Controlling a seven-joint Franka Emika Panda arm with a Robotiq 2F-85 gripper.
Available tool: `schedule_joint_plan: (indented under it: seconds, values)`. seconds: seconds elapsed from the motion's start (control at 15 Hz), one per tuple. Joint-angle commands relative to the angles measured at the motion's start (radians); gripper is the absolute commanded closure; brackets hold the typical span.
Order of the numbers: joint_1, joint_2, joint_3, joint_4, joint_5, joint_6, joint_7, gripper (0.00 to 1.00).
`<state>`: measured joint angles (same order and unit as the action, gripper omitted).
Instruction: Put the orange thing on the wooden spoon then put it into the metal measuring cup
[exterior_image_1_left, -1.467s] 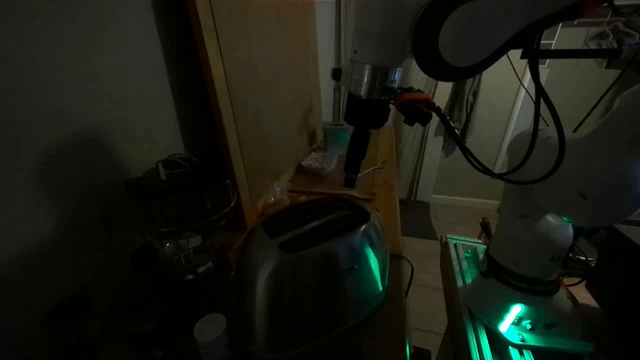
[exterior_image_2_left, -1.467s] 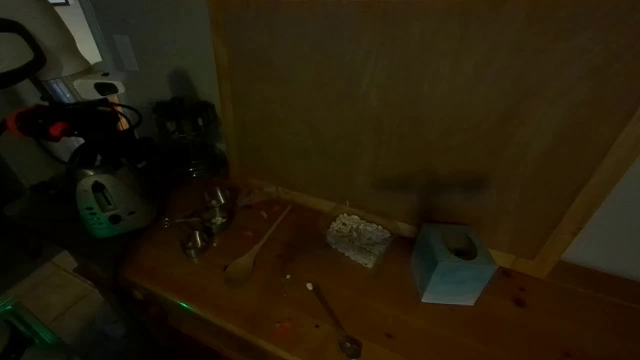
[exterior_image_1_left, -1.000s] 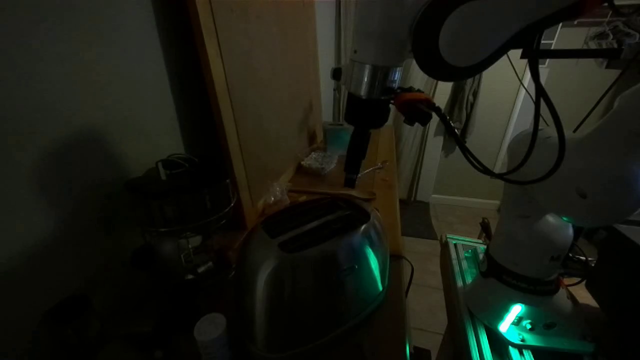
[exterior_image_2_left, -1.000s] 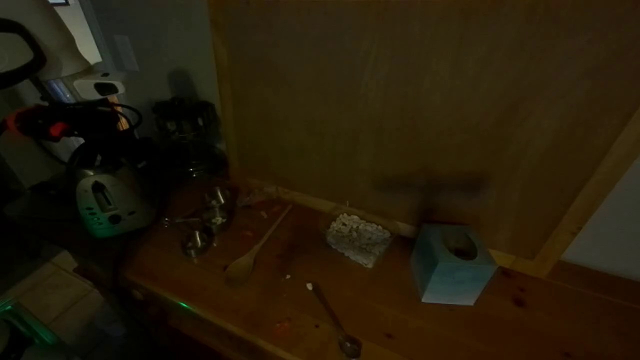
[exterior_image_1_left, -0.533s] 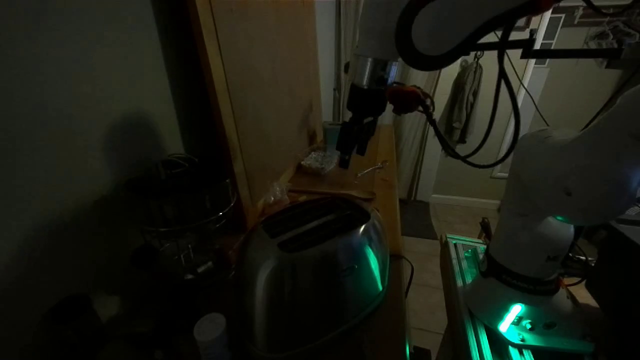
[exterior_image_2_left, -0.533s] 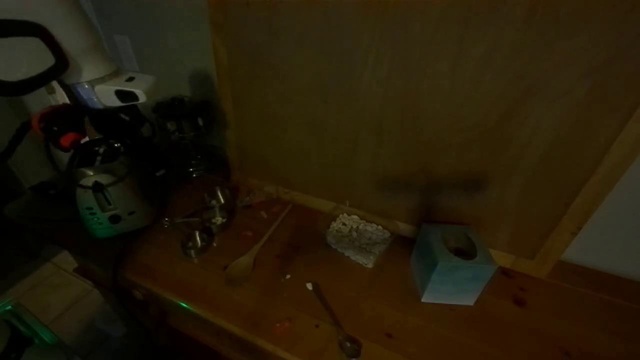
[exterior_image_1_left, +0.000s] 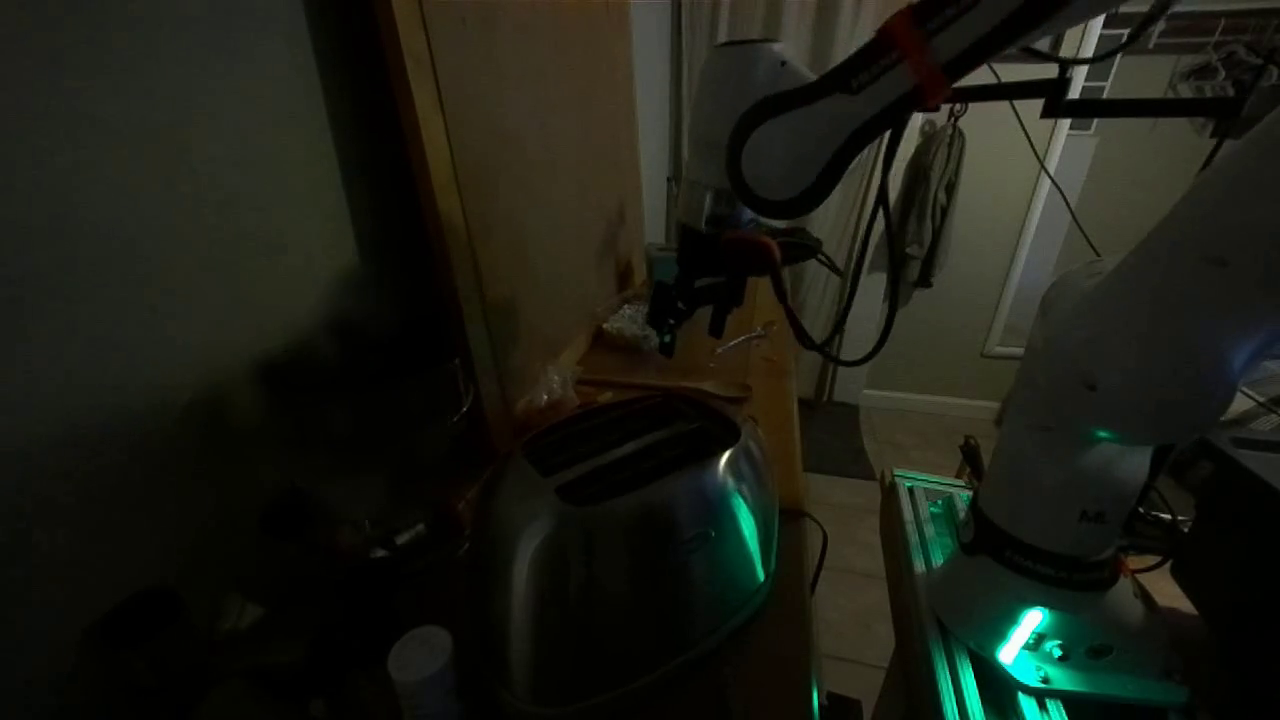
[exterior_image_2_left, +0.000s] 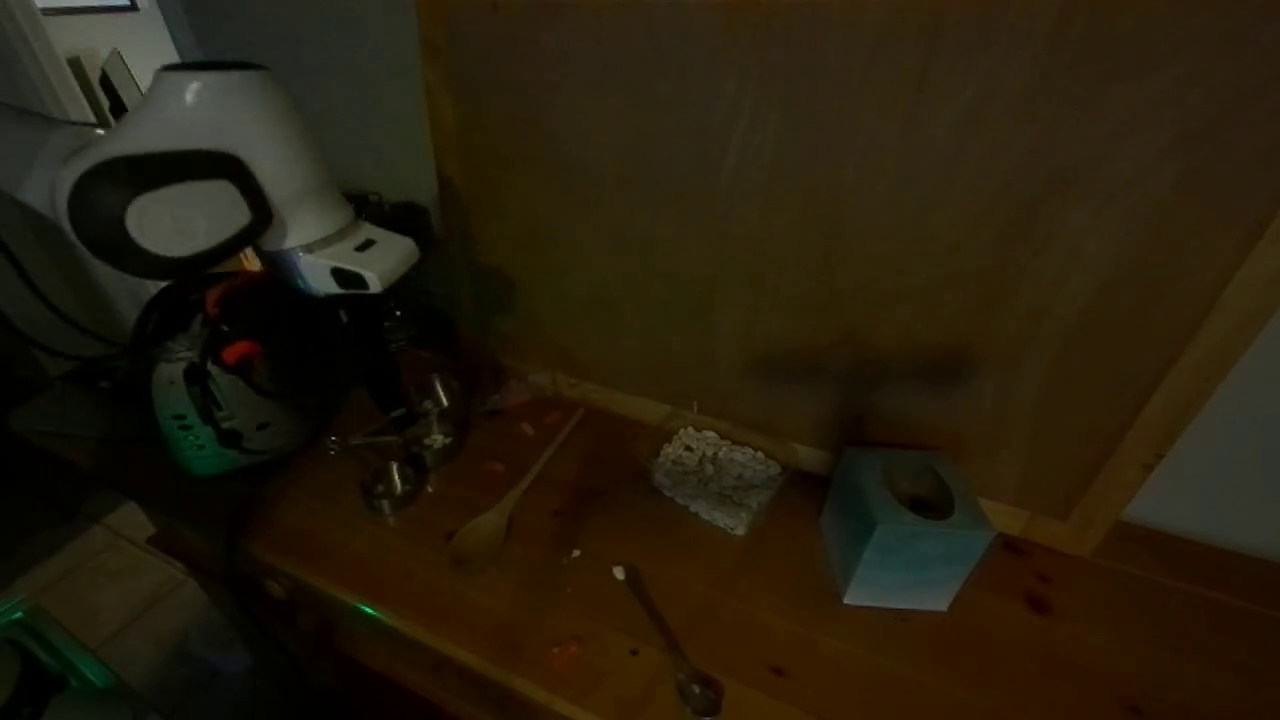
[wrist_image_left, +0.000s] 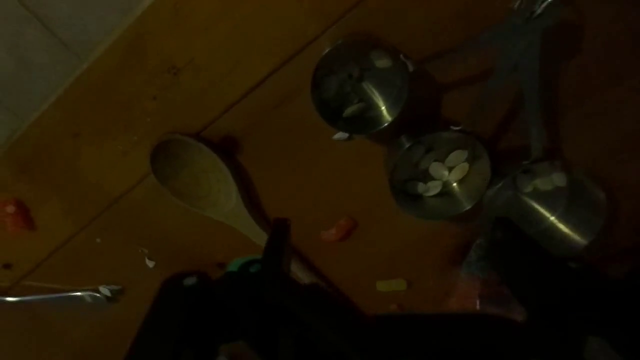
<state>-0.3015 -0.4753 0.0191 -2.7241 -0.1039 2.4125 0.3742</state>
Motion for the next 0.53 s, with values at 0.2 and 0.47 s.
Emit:
schedule_joint_plan:
  seconds: [0.2, 0.47]
  values:
    - [-0.007, 0.136, -0.025, 0.046, -0.029, 0.045, 0.069, 0.00]
    - [-0.014, 0.224, -0.039, 0.094, -0.031, 0.070, 0.094, 0.00]
